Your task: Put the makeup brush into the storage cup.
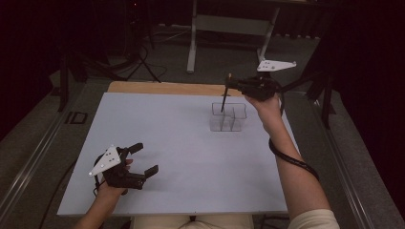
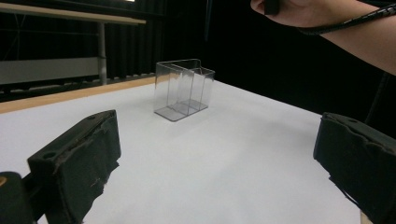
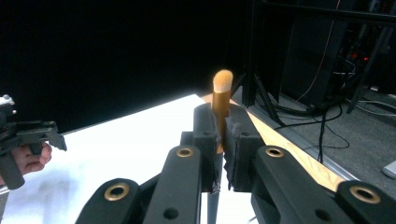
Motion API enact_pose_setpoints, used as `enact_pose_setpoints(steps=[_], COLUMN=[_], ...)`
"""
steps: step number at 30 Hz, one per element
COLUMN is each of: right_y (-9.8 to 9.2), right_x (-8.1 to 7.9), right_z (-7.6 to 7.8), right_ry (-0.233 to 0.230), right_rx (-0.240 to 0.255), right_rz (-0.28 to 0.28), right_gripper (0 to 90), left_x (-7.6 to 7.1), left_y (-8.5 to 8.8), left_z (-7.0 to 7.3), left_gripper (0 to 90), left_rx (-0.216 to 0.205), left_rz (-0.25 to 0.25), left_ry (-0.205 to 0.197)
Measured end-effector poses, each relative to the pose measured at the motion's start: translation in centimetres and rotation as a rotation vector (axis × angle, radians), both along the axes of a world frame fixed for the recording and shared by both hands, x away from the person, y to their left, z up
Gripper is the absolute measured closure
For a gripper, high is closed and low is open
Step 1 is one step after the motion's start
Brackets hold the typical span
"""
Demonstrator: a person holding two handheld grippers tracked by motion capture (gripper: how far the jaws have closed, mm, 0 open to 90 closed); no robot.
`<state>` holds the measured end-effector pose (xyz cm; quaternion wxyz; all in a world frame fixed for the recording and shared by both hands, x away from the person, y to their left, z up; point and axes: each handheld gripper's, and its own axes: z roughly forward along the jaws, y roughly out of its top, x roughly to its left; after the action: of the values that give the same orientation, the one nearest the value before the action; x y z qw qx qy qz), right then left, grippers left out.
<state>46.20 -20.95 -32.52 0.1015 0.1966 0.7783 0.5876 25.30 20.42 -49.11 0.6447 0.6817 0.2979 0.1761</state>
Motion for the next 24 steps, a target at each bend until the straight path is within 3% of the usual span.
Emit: enact_pose_setpoints(steps=[13, 24], right_y=[-0.3, 0.0], right_x=[1.9, 3.5], right_z=[-0.9, -2.0], right_ry=[-0.012, 0.011], right_rx=[0.000, 0.008], right_rz=[-0.103, -0.141], right_gripper=[84.0, 84.0], left_x=[0.0, 0.0], left_y=[0.2, 0.1], left_z=[-0.1, -0.1], left_gripper=[1.9, 1.8], left_rx=[-0.008, 0.005], left_rz=[-0.007, 0.001], left_ry=[0.009, 0.009])
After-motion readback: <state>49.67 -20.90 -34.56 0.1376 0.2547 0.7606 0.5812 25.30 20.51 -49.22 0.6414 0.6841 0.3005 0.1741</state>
